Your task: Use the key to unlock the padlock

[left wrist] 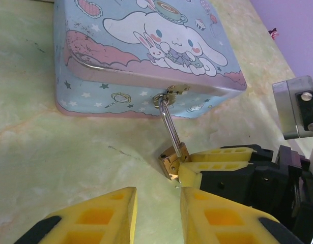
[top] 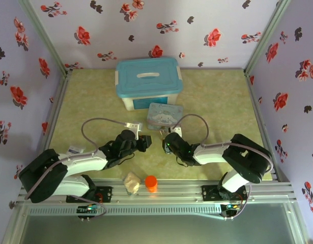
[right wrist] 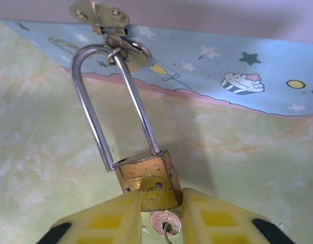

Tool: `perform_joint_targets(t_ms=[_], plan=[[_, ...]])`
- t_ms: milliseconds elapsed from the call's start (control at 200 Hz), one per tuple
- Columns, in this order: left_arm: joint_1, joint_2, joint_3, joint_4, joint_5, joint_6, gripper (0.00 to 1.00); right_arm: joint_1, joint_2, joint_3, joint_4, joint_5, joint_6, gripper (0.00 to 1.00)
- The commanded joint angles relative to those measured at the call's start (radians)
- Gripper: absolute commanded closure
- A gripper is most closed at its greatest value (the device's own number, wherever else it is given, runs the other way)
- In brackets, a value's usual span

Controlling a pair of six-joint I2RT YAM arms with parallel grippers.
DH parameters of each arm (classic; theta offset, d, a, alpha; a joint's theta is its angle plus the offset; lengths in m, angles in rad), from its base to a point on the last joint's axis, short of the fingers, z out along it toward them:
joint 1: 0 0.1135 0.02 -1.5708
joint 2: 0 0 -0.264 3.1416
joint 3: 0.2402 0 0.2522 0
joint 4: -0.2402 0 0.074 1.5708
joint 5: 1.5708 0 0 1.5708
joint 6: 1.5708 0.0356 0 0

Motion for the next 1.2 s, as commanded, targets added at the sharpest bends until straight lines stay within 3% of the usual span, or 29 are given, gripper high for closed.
perform_joint_targets(t_ms=[0,170,305,415,460,535,655,905,1195], plan=[[0.009,0.018,0.03,-0.013,-0.027,0.003,0.72,-0.007,-0.004,-0.065,0.017,0.01,0.016,0.82],[0.026,0.045,0.118,-0.114,-0.064,0.039,0.73,-0.019,-0.037,-0.124,0.097,0.009,0.051,0.94],[0.056,0.086,0.179,-0.153,-0.076,0.048,0.74,-0.019,-0.07,-0.141,0.093,0.024,0.073,0.95],[0.066,0.126,0.21,-0.168,-0.076,0.055,0.75,-0.025,-0.119,-0.152,0.081,0.016,0.039,0.89],[0.066,0.135,0.213,-0.162,-0.076,0.053,0.75,-0.03,-0.139,-0.143,0.059,-0.007,0.003,0.82],[0.066,0.138,0.214,-0.145,-0.07,0.045,0.75,-0.059,-0.162,-0.124,0.017,-0.046,-0.037,0.62],[0.066,0.14,0.217,-0.142,-0.07,0.043,0.75,-0.12,-0.199,-0.105,-0.025,-0.112,-0.083,0.53],[0.066,0.157,0.194,-0.106,-0.067,0.015,0.73,-0.214,-0.124,-0.049,0.016,-0.355,-0.156,0.51],[0.066,0.16,0.178,-0.093,-0.067,0.01,0.73,-0.21,0.028,0.035,-0.028,-0.39,-0.195,0.54]])
